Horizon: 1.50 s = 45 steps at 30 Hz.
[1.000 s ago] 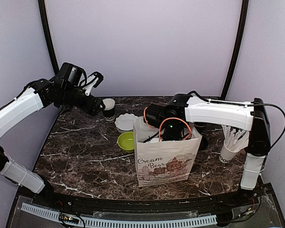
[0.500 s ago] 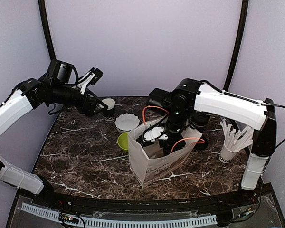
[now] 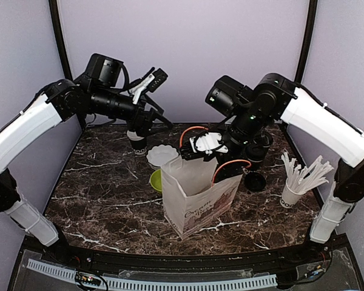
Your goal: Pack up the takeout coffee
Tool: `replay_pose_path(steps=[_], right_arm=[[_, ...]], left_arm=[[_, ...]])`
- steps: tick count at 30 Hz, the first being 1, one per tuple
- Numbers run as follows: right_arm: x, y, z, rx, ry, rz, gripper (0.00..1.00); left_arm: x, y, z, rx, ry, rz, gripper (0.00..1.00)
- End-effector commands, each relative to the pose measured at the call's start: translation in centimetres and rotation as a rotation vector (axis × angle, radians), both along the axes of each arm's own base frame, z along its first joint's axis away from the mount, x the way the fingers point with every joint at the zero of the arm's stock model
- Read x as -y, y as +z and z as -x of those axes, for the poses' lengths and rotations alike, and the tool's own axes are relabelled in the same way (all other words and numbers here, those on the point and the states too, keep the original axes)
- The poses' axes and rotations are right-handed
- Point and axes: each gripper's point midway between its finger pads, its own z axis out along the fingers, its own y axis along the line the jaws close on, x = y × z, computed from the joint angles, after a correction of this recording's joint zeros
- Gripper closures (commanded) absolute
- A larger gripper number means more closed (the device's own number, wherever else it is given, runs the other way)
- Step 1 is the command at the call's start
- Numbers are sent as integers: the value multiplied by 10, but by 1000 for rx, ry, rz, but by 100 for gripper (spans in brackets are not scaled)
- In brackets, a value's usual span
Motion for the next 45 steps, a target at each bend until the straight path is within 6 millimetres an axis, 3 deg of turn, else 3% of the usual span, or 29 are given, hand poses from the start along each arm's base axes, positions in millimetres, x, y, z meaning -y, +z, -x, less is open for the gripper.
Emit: replay_pose_path(steps=[1,8,12,14,16,17,18,19,22,27,30,32,37,41,44,45], right_arm=[[9,16,0,10,21,-49,31],[17,66,-5,61,22,-198,30],[26,85,-15,97,-3,-250,30],[31,95,-23,106,-25,-282,30],[38,106,-32,104,-60,-322,30],[41,111,-38,93,-84,-344,30],[44,114,-42,76,-105,-361,30],[47,116,-43,60,-115,-379,30],[56,116,-19,28,-46,-410,24],[67,109,-16,27,-70,-390,22],[73,108,-2,-3,-53,-408,16],[77,98,10,-38,-39,-400,11],[84,67,27,-66,2,-327,13],[68,77,36,-119,78,-392,22],[48,97,32,-138,101,-477,42],[43,102,34,-143,123,-497,54]], left_arm=[[28,-9,17,-17,-87,-26,19],[60,-20,14,-50,-100,5,20],[70,-23,7,-64,-74,-5,30],[72,-26,1,-68,-56,-24,40],[75,-27,4,-92,-74,-26,60],[77,-25,3,-97,-78,-22,66],[78,-28,5,-120,-85,-27,79],[79,-24,6,-122,-87,-18,84],[79,-25,8,-149,-88,-16,99],[77,-37,4,-161,-62,-54,100],[76,-40,1,-161,-42,-65,100],[76,-39,-1,-160,-32,-63,100],[76,-40,-6,-154,-8,-66,100],[76,-43,-9,-154,4,-81,100],[77,-39,-11,-151,8,-76,100],[78,-36,-12,-149,15,-73,100]])
